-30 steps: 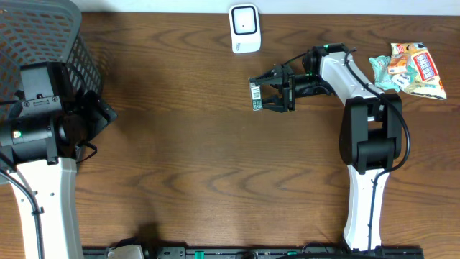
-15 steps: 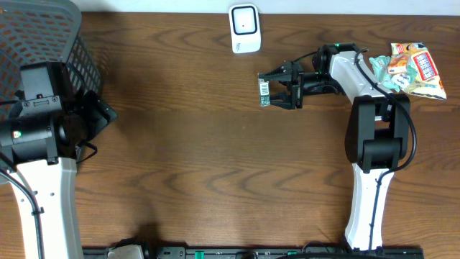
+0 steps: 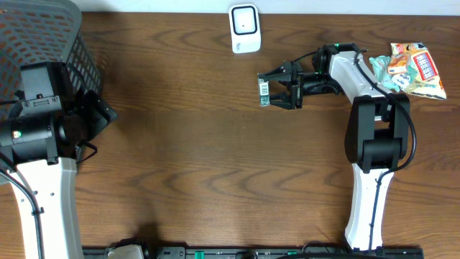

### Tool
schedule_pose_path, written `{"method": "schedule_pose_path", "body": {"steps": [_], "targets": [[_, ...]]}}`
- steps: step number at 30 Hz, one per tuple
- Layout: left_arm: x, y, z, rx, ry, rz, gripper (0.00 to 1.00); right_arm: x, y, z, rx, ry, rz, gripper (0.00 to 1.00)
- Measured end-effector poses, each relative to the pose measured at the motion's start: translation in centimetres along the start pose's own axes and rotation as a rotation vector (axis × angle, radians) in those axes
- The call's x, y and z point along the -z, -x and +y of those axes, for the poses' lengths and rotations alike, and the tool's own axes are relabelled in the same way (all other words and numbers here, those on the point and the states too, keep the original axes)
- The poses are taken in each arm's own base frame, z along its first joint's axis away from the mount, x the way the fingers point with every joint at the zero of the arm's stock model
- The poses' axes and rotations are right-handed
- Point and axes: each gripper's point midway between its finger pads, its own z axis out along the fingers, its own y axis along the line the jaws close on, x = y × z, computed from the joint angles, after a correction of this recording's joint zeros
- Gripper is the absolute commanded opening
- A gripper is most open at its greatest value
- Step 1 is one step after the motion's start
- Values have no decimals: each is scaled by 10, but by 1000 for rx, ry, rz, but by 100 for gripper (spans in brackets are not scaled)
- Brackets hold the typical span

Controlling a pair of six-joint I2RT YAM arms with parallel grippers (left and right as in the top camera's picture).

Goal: Scan the item barcode

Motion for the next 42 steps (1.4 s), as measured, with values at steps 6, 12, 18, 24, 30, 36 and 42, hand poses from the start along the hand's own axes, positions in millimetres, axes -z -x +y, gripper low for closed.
{"method": "schedule_pose_path", "body": {"steps": [6,12,18,24,30,36,42], "targets": [[0,0,0,0,0,0,98,0,0,0,2,0,0,58],[0,0,0,0,0,0,98,0,0,0,4,0,0,58],[0,0,0,0,0,0,98,0,1,0,7,0,0,58],[0,0,0,0,0,0,98,0,1,0,11,0,0,58],[0,0,0,0,0,0,98,0,2,0,19,0,-1,58],[0,0,0,0,0,0,98,-2,7,2,103,-2,-1,58],[0,0,0,0,0,0,97,-17,14,-1,222,-40,14,58]]}}
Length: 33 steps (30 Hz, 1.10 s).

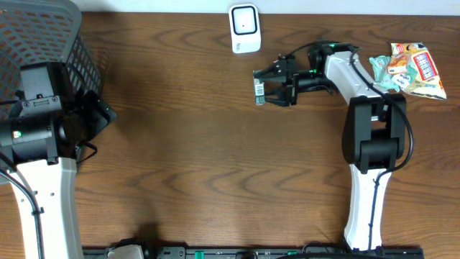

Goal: Scan the item barcode

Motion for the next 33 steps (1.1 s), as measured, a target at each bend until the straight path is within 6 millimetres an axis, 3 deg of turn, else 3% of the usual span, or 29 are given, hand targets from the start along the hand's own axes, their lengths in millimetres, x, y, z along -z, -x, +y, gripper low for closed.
{"method": "schedule_pose_path", "body": {"steps": [13,18,22,28,33], "targets": [[0,0,0,0,0,0,98,-54,48,-53,175,-425,-138,54],[0,0,0,0,0,0,98,-54,61,-82,175,-632,-232,54],[0,0,0,0,0,0,97,-41,71,-100,191,-816,-319,53],[0,0,0,0,0,0,97,-24,88,-92,321,-1074,-443,50],[0,0,0,0,0,0,98,-19,110,-61,520,-1250,-584,53]]}}
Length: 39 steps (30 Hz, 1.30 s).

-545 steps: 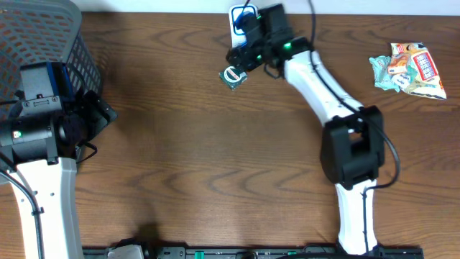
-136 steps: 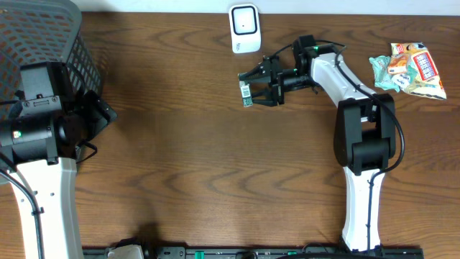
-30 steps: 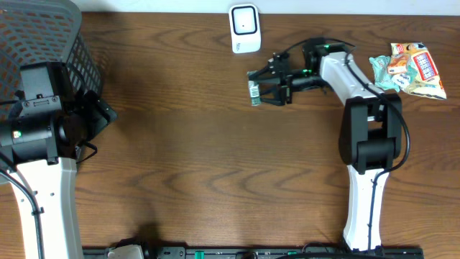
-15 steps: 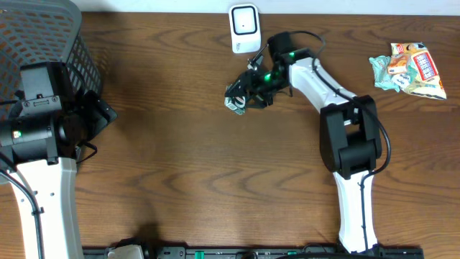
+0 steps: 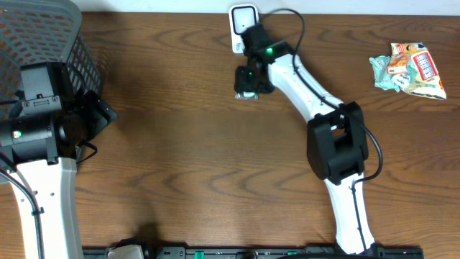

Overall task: Scan the item barcode
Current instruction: 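Raise the tin to the white scanner with the right gripper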

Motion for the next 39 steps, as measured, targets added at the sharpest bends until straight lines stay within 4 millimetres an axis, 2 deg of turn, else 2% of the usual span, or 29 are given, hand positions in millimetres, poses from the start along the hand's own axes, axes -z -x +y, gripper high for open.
{"method": "schedule_pose_path", "body": {"steps": [6,11,18,22,25,29,34,39], "targets": [[0,0,0,0,0,0,98,12,48,7,99,-186,-277,54],[0,0,0,0,0,0,98,30,90,14,123,-221,-480,44],[0,0,0,0,0,0,98,66,154,16,119,-207,-764,50],[0,0,0,0,0,0,98,76,177,15,128,-208,-885,53],[0,0,0,0,0,0,98,71,187,14,142,-214,-942,54],[0,0,0,0,0,0,98,62,190,13,157,-218,-961,55],[0,0,0,0,0,-1,98,65,194,16,173,-189,-982,54],[0,0,0,0,0,0,98,62,200,8,164,-178,-998,57]]}}
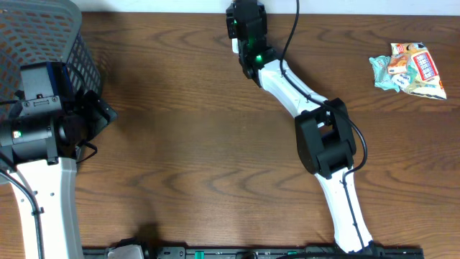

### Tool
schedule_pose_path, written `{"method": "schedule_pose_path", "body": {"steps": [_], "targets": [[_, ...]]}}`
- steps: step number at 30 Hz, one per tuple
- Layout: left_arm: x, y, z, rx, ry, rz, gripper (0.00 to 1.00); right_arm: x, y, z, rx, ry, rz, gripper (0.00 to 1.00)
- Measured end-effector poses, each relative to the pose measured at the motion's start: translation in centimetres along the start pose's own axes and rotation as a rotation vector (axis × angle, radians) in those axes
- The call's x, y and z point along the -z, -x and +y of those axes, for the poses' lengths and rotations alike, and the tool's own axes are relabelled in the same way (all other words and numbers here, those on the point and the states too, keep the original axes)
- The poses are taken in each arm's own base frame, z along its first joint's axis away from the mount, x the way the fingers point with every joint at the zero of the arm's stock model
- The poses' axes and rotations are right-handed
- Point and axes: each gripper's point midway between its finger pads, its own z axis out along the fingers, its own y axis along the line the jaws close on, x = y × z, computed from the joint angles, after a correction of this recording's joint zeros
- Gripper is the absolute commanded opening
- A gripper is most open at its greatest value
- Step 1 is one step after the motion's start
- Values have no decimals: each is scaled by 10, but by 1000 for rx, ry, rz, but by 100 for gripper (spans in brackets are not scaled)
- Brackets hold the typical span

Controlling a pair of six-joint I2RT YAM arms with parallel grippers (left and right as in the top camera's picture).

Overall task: Scan the item barcode
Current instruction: 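Raise the tin to the white scanner with the right gripper, then carry the tin right to the yellow bag pile and release it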

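Note:
My right arm stretches across to the table's far edge, and its wrist and gripper point(243, 16) sit right over the white scanner point(233, 45). Only a sliver of the scanner shows at the wrist's left side. The small green item with the barcode label is hidden under the wrist, and so are the fingers. At the left, my left gripper point(101, 114) rests beside the basket, dark and pointing right, with nothing visible in it.
A dark mesh basket point(43, 32) fills the far left corner, behind the left arm. A colourful snack bag point(408, 69) lies at the far right. The brown wooden table point(187, 144) spreads between the two arms.
My right gripper has moved from just in front of the scanner to directly over it at the far edge. The labelled item, visible then, is now hidden. The left arm has not moved.
My right gripper first held the small labelled item right of centre, near the snack bag side. It then stood slightly further left, then just in front of the scanner, and now over the scanner. The left arm stayed still throughout.

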Motion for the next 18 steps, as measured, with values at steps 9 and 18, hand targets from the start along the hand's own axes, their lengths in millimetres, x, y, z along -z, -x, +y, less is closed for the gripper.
{"method": "schedule_pose_path", "body": {"steps": [9,18], "targets": [[0,0,0,0,0,0,97,-9,-8,-18,-4,-21,7,58],[0,0,0,0,0,0,98,-9,-18,-27,13,-47,59,56]]}}
